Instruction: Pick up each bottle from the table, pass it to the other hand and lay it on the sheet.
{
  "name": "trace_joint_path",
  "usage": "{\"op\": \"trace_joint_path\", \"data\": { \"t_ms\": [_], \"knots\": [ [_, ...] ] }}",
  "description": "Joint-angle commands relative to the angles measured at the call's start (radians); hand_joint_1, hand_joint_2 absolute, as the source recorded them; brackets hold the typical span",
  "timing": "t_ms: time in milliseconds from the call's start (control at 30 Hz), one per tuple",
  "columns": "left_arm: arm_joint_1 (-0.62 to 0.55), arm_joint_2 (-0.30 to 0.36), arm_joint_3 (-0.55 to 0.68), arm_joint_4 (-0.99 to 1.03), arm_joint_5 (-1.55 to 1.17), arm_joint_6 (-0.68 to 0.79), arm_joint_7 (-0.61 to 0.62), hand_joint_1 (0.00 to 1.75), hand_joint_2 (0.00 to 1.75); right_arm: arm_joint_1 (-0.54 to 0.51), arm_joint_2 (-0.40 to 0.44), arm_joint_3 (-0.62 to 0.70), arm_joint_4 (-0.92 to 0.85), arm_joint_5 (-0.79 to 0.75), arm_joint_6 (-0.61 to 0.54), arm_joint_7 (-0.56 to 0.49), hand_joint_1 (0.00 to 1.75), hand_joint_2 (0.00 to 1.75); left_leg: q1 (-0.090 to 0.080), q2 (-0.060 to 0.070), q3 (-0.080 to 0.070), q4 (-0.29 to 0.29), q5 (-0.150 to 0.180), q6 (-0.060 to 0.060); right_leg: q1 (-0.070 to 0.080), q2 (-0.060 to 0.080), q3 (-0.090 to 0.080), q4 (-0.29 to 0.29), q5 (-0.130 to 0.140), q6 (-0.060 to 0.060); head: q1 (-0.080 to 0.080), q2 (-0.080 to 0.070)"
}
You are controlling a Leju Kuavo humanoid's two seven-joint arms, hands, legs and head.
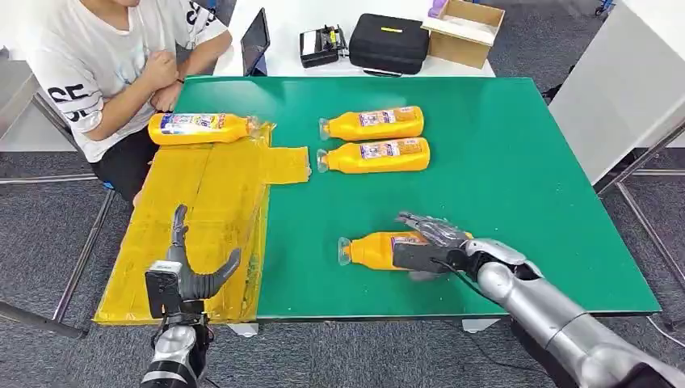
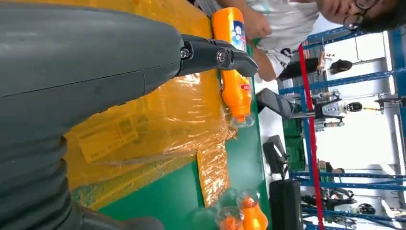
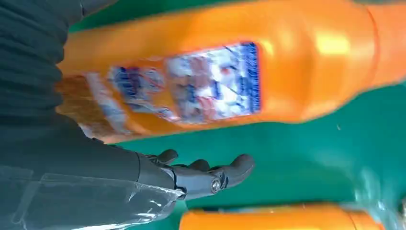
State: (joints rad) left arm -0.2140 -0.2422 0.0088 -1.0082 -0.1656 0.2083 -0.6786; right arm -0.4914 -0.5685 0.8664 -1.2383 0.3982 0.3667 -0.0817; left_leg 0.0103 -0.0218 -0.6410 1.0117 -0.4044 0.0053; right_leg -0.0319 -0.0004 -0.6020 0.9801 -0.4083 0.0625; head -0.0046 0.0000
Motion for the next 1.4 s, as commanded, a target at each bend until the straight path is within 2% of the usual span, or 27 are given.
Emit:
{"op": "trace_joint_path", "data": {
  "t_ms": [33,367,700,800,1067,1100,1133,1233,1400],
  "knots": [
    [-0.024,-0.013,0.015,0.052,0.017,-0.009,0.004,0.0,1.75,-0.152,-0.141,0.162,-0.116,-0.002,0.049,0.056,0.0,1.75,-0.001,0.003,0.002,0.0,-0.002,0.001,0.0,0.002,0.001,0.0,-0.001,-0.002,0.0,0.0],
    [-0.03,-0.017,0.015,0.062,0.025,-0.015,0.01,0.0,1.75,-0.211,-0.187,0.254,-0.132,-0.033,0.068,0.084,0.0,1.75,0.0,0.004,0.006,0.001,-0.003,0.0,0.002,0.002,0.005,0.0,-0.002,-0.004,-0.001,0.0],
    [-0.042,-0.021,0.009,0.08,0.024,-0.018,0.012,0.0,1.75,-0.203,-0.143,0.291,-0.075,-0.027,0.053,0.091,0.0,1.75,0.0,0.003,0.003,0.0,-0.001,0.0,0.001,0.001,0.002,-0.001,0.0,-0.002,0.0,0.0],
    [-0.045,-0.019,0.007,0.087,0.024,-0.02,0.012,0.0,1.75,-0.199,-0.131,0.296,-0.049,-0.032,0.051,0.086,0.0,1.75,0.0,0.004,0.006,0.0,-0.003,0.0,0.002,0.002,0.006,-0.001,-0.001,-0.004,0.0,0.0],
    [-0.064,-0.022,-0.005,0.12,0.025,-0.02,0.012,0.0,1.75,-0.14,-0.035,0.324,0.084,-0.001,0.012,0.058,0.0,1.75,0.002,0.004,0.008,-0.002,-0.002,0.0,0.003,0.002,0.008,-0.004,-0.001,-0.004,0.0,0.0],
    [-0.067,-0.022,-0.006,0.124,0.025,-0.02,0.013,0.0,1.75,-0.14,-0.025,0.328,0.104,0.009,0.008,0.058,0.0,1.75,0.001,0.003,0.004,-0.001,-0.001,0.0,0.002,0.001,0.004,-0.002,0.0,-0.002,0.0,0.0],
    [-0.068,-0.022,-0.006,0.125,0.026,-0.02,0.013,0.0,1.75,-0.139,-0.022,0.329,0.109,0.012,0.006,0.056,0.0,1.75,0.002,0.005,0.009,-0.001,-0.003,0.0,0.004,0.002,0.009,-0.003,-0.001,-0.005,0.0,0.0],
    [-0.068,-0.021,-0.006,0.125,0.026,-0.02,0.013,0.0,1.75,-0.14,-0.024,0.329,0.109,0.013,0.006,0.055,0.0,1.75,0.001,0.003,0.004,-0.001,-0.001,0.0,0.002,0.001,0.004,-0.002,0.0,-0.002,0.0,0.0],
    [-0.068,-0.021,-0.006,0.125,0.026,-0.02,0.013,0.0,1.75,-0.142,-0.025,0.328,0.109,0.014,0.006,0.054,0.0,1.75,0.001,0.003,0.006,0.0,-0.002,0.0,0.003,0.001,0.006,-0.002,-0.001,-0.004,0.0,0.0]
  ]
}}
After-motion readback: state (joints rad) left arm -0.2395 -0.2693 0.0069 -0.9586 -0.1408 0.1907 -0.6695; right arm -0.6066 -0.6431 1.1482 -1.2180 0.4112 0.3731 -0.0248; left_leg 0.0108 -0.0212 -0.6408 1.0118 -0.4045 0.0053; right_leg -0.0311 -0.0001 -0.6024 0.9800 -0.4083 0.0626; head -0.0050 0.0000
